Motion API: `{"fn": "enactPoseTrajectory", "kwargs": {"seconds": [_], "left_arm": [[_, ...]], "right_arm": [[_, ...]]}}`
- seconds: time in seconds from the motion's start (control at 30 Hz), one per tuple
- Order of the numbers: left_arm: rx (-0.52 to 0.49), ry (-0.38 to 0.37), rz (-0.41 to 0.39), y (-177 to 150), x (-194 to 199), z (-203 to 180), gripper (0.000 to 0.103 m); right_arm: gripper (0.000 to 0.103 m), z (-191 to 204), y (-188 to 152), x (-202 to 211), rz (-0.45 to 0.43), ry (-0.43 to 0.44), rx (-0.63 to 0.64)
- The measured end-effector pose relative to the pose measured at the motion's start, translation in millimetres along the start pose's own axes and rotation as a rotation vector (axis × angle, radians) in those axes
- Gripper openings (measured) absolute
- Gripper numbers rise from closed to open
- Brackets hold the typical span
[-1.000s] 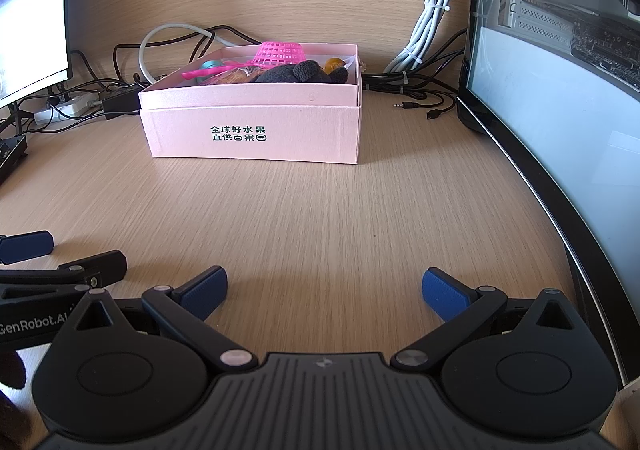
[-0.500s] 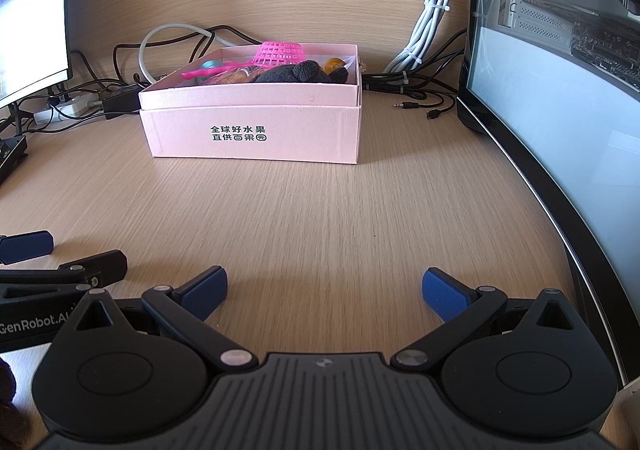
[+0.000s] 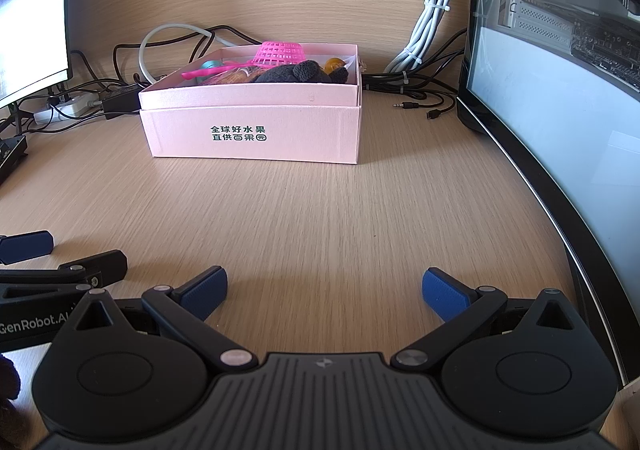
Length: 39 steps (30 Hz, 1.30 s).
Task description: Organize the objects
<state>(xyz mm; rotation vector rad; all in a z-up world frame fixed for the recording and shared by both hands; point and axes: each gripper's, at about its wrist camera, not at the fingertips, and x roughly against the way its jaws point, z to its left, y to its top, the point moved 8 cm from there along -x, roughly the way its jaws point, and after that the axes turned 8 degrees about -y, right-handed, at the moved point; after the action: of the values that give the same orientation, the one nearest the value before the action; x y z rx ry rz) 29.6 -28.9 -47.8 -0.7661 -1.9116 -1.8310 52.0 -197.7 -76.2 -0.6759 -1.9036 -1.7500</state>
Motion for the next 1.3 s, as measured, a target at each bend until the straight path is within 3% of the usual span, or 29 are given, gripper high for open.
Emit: {"fn": "enactPoseTrajectory", "kwargs": {"seconds": [1.3], "left_arm": [[0.003, 0.012, 0.001, -0.2, 0.0, 0.1, 0.09]], "right_arm": [[0.103, -0.3, 0.2, 0.0, 0.0, 0.001, 0.001]]}}
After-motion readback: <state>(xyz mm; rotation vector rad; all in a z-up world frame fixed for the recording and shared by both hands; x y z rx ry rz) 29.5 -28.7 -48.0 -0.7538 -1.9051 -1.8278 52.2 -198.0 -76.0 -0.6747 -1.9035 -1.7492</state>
